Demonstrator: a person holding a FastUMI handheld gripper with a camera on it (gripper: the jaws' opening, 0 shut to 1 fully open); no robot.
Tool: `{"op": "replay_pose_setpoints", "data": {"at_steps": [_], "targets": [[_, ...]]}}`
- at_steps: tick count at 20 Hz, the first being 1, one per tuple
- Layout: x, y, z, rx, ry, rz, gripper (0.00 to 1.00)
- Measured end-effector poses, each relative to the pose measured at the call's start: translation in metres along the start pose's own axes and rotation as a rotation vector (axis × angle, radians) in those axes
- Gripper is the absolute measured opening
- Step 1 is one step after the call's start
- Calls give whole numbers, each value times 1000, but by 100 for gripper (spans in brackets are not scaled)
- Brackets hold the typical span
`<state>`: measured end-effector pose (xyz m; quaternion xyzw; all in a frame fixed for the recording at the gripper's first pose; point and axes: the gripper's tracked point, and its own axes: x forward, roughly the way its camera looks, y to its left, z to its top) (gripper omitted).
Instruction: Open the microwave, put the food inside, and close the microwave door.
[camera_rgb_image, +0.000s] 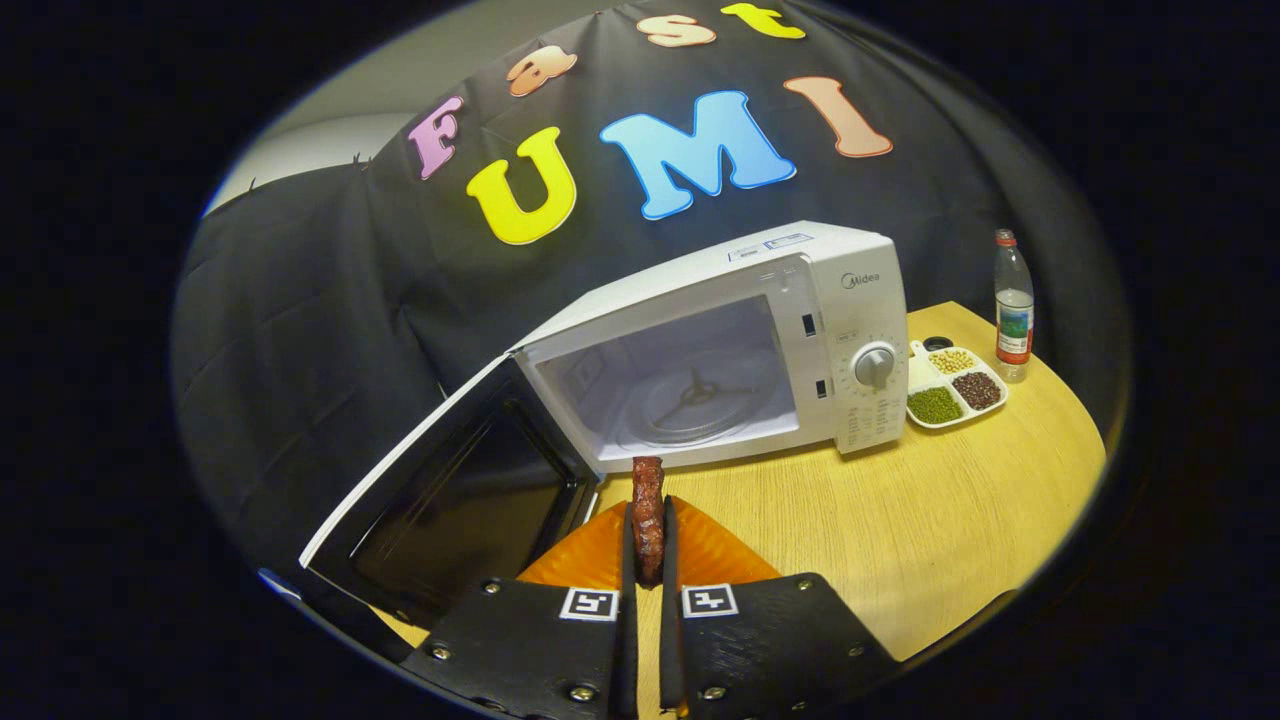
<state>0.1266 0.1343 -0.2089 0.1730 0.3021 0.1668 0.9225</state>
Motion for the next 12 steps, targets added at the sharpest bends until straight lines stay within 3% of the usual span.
{"op": "replay_pose_setpoints", "data": {"at_steps": [12], "targets": [[122, -8, 25, 54, -52, -12, 9]]}}
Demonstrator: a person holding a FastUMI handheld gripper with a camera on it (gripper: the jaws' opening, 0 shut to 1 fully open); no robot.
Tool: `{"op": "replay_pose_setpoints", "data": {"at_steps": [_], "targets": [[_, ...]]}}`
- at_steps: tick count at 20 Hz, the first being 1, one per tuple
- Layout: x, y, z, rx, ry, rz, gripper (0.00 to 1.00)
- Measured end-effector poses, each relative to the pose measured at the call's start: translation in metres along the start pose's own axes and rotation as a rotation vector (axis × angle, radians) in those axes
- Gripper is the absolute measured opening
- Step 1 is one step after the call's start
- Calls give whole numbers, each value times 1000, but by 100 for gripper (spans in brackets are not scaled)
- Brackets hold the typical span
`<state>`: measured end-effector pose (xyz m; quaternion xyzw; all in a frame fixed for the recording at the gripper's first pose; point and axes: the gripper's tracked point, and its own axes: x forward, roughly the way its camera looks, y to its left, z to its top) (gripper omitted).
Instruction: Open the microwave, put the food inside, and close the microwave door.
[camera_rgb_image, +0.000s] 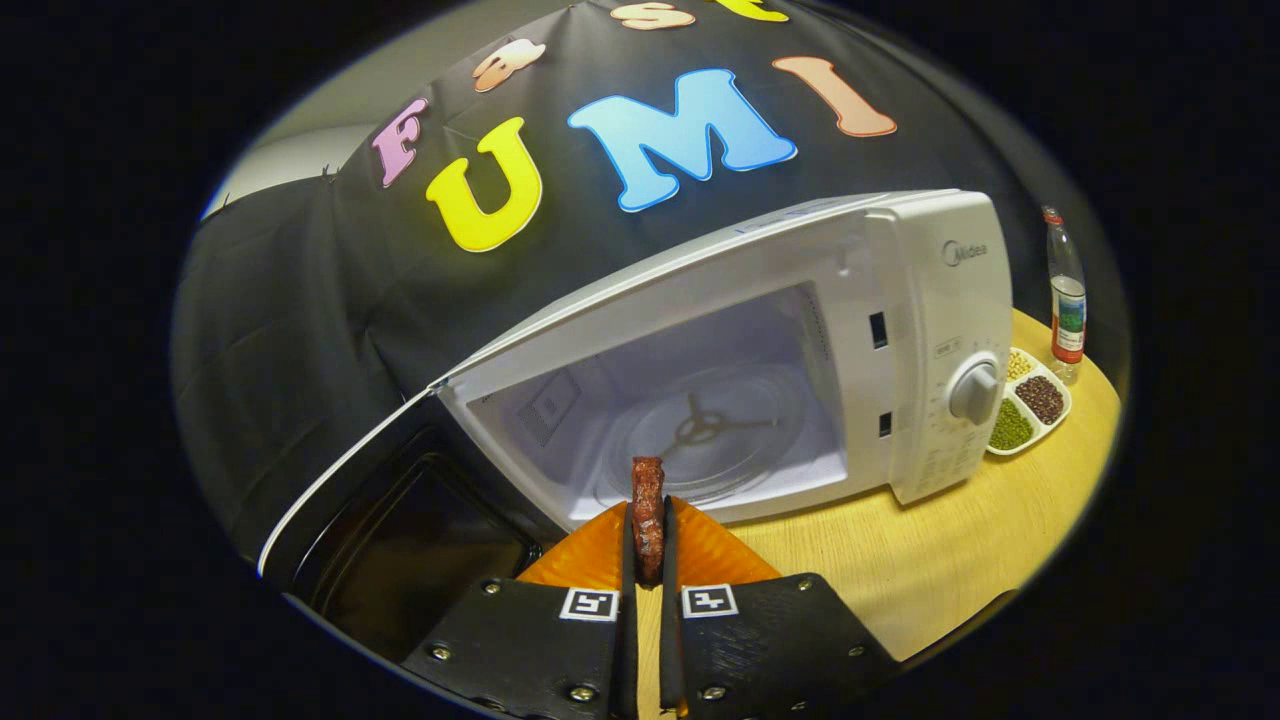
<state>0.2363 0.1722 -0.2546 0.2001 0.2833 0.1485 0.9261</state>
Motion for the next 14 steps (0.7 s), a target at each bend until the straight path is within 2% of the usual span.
{"op": "replay_pose_setpoints", "data": {"at_steps": [7, 11, 14], "targets": [[56, -14, 1, 11, 1, -27, 9], [74, -22, 5, 83, -2, -31, 9], [83, -29, 4, 83, 0, -45, 11]]}}
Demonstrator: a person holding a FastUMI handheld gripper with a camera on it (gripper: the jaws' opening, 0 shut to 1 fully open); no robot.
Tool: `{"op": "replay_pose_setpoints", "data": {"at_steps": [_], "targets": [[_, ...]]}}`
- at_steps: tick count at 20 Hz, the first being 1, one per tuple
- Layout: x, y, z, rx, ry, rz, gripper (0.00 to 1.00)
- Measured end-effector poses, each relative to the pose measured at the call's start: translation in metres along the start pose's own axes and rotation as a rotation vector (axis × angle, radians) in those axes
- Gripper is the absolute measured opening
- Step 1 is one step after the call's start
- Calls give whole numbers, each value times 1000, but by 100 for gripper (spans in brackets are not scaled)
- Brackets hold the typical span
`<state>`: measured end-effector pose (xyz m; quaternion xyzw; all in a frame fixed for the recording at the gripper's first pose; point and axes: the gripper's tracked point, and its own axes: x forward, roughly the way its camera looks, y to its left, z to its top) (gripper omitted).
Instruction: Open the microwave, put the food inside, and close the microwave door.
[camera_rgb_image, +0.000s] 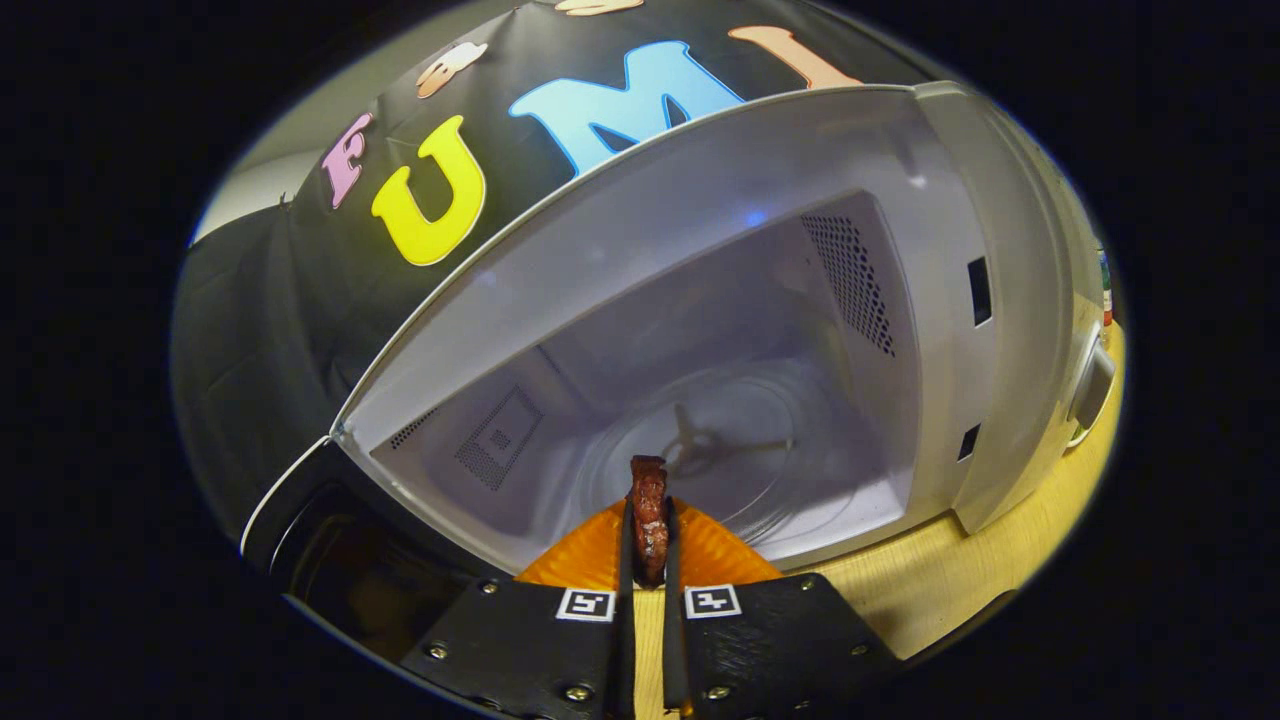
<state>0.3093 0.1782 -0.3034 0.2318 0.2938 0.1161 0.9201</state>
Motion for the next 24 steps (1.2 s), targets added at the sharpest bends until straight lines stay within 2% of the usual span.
{"op": "replay_pose_setpoints", "data": {"at_steps": [2, 3, 4, 5, 8, 9, 14, 20, 24], "targets": [[6, -16, 1, -68, -2, -65, 18], [9, -22, -1, -102, 2, -108, 28], [10, -31, -1, -141, 10, -152, 34], [9, -35, 0, -180, 4, -174, 47], [1, -27, 12, -289, -53, -175, 96], [-3, -22, 15, -318, -63, -168, 99], [-51, 19, 20, -371, -82, -75, 98], [-145, 74, 34, -391, -170, 28, 98], [-205, 115, 24, -391, -198, 114, 98]]}}
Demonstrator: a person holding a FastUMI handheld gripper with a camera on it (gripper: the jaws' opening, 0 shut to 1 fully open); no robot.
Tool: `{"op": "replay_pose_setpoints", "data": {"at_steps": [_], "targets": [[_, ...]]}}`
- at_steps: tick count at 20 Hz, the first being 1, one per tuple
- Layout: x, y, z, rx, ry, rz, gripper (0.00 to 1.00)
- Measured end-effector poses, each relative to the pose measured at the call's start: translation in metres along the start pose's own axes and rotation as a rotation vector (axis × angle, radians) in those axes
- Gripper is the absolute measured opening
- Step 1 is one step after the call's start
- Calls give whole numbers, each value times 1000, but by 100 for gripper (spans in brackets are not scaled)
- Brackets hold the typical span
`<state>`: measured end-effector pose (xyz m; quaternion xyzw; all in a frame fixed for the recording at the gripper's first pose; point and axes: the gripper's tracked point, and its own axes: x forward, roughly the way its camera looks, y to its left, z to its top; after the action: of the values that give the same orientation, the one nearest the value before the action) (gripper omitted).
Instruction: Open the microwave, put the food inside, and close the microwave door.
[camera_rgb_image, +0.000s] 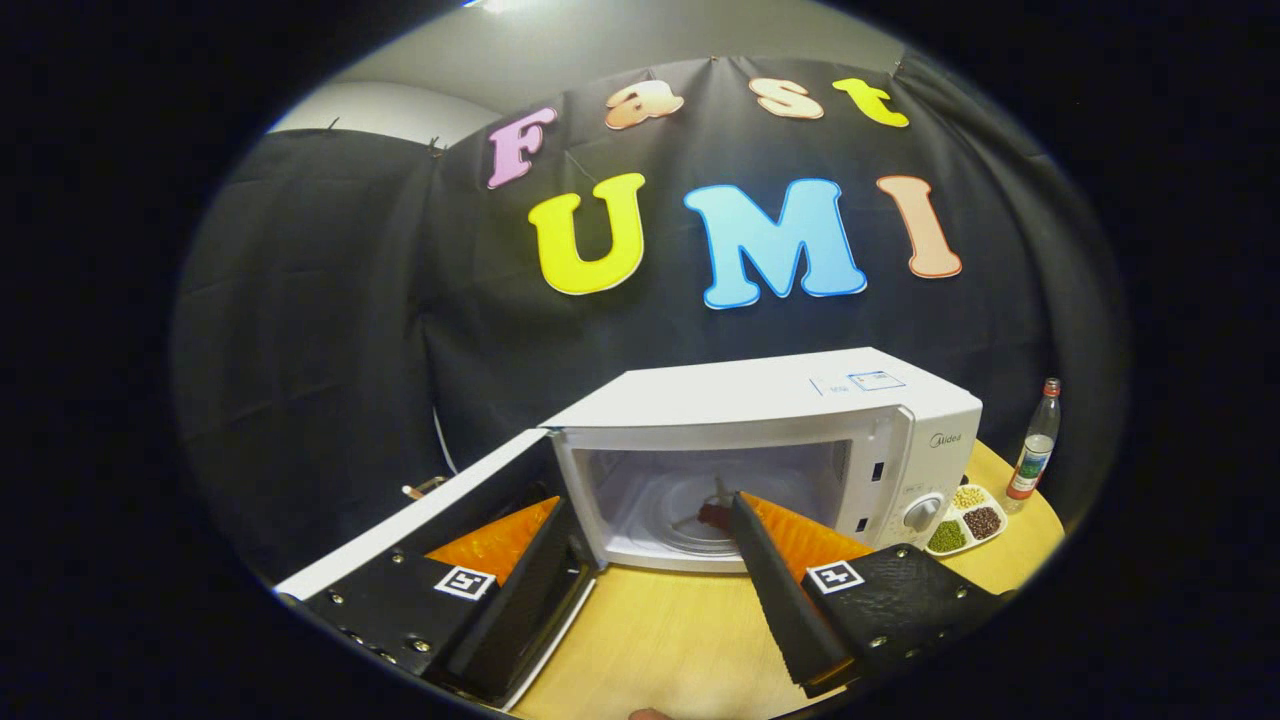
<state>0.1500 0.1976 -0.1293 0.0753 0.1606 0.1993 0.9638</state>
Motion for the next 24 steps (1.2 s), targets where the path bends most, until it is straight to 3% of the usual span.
{"op": "replay_pose_setpoints", "data": {"at_steps": [9, 18, 19, 21, 22, 24], "targets": [[-92, 135, 1, -5, -24, 256, 98], [-135, 247, -46, -60, 41, 488, 97], [-136, 254, -53, -67, 53, 509, 89], [-137, 264, -75, -79, 101, 541, 83], [-135, 263, -86, -85, 126, 541, 72], [-122, 250, -100, -89, 158, 493, 36]]}}
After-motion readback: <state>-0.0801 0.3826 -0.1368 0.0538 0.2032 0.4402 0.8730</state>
